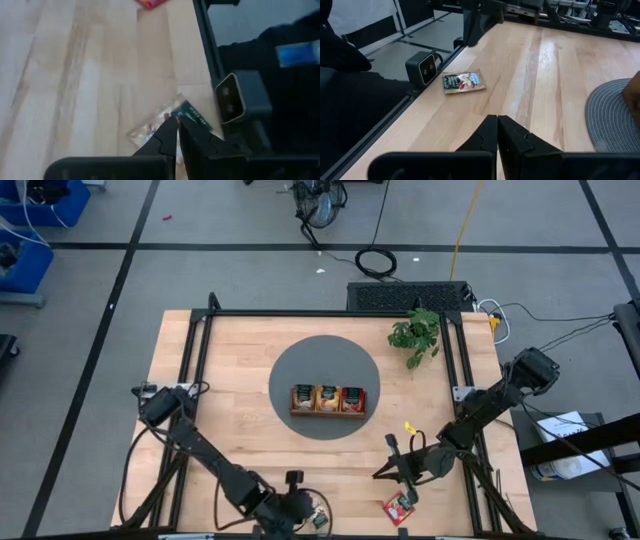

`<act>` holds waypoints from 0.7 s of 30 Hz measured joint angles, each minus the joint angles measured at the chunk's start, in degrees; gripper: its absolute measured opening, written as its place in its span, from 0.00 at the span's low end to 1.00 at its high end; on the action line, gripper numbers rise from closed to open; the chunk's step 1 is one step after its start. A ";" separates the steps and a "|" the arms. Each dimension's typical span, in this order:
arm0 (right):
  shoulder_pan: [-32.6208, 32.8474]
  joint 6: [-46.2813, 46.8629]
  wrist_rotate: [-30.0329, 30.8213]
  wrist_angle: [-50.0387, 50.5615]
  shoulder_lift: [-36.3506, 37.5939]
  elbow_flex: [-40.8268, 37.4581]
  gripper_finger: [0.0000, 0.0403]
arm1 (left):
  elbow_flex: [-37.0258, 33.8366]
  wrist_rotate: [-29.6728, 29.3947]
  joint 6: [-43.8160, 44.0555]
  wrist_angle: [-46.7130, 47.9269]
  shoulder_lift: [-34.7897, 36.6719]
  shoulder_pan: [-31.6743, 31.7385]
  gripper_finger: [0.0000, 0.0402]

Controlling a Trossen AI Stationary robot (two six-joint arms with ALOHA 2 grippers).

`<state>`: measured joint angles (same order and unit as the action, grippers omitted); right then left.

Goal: Pick & Place Tea
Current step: Put the brown tea bag into the left section of the wooden organizer

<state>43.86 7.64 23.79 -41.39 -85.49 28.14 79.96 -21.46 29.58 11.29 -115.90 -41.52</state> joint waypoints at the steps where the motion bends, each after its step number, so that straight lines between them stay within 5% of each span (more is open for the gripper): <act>1: 0.00 0.00 0.00 0.00 0.00 0.00 0.00 | 0.00 -0.76 1.77 -0.02 0.00 -0.51 0.06; 12: -0.79 -0.34 0.02 -0.44 0.00 0.00 0.00 | 0.00 2.13 11.45 -3.10 -6.87 -4.10 0.06; 21: -1.53 -0.25 -0.03 0.35 0.00 0.00 0.00 | 0.13 2.07 11.03 -2.26 -9.29 0.35 0.06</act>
<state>42.33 7.39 23.76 -41.04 -85.49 28.14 80.09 -19.40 40.62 9.03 -125.19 -41.17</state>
